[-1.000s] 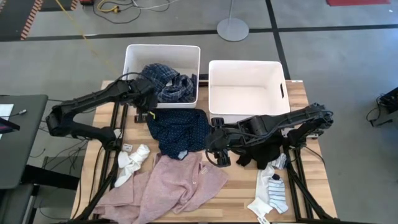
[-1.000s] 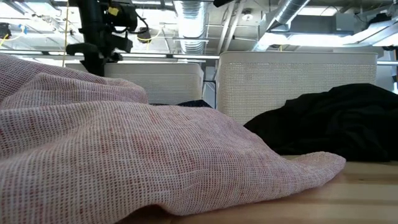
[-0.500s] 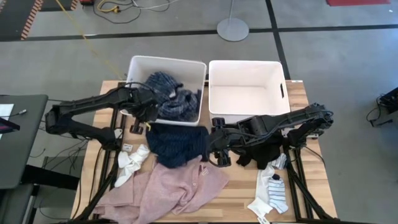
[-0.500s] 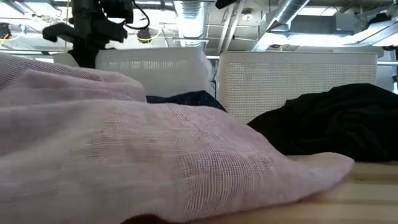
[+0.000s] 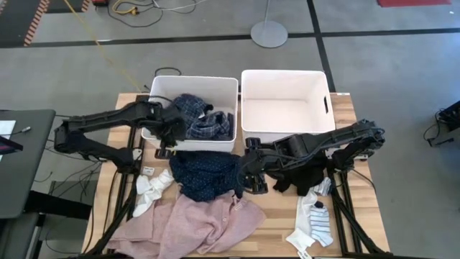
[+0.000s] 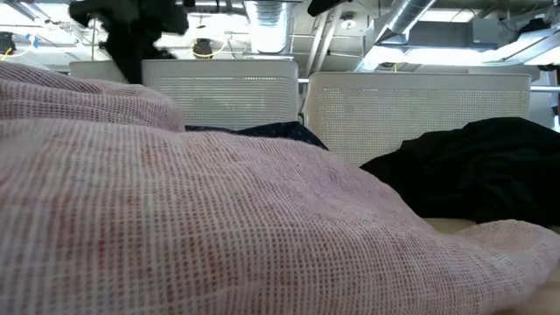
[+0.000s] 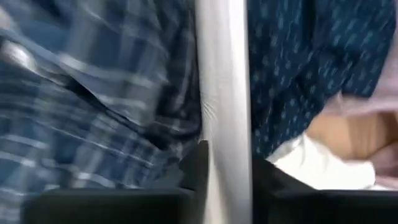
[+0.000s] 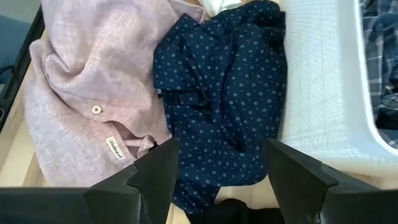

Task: Sort clothes
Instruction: Adjust the left white laundry bin, then put the dark blue shirt into the left white laundry bin

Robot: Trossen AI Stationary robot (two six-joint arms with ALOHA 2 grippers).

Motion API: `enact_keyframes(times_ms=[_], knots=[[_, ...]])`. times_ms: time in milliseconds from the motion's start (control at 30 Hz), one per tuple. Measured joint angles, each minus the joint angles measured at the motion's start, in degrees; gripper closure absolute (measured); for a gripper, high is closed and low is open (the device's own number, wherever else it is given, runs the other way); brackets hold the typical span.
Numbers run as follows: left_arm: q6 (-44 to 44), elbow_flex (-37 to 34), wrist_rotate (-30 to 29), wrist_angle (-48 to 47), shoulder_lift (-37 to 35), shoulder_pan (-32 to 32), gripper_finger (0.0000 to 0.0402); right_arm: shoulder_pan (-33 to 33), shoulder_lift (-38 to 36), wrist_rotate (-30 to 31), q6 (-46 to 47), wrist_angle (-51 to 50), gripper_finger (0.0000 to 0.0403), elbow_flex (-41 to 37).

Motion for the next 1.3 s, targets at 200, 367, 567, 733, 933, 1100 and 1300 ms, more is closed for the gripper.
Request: enact_keyframes(times_ms=[200,367,567,733,933,1100,1300], knots=[[-0.63,6.92,-1.25,0.36,0.06,0.04,0.0232,3.22,0.05,-0.20,-0.11,4.63,0.0148,-4.28],[-1.22,13.91,-2.91,-0.81,0.06,-0.17,0.0175,5.44,0.04,-0.14,-2.68,14.54,0.0148,-9.50],[-4.16,21.67,-10.03,-5.85,-0.39,-3.92,0.0162,4.34,0.00,0.04,-5.11,25.91,0.0148,-16.04],[-6.97,25.00,-14.56,-7.50,-2.52,-9.90,0.0163,1.78,0.01,-0.33,-6.32,35.01,0.0148,-21.41],[-11.60,25.24,-16.54,-6.93,-6.29,-18.75,0.0163,-0.01,2.42,-1.84,-9.78,46.43,0.0148,-25.17],[-16.21,25.28,-16.79,-6.31,-8.02,-27.16,0.0163,-0.73,9.20,-1.74,-12.84,52.57,0.0148,-25.25],[-19.12,25.20,-21.42,-4.60,-8.07,-36.02,0.0163,-2.03,13.13,5.36,-17.37,54.35,0.0148,-22.85]])
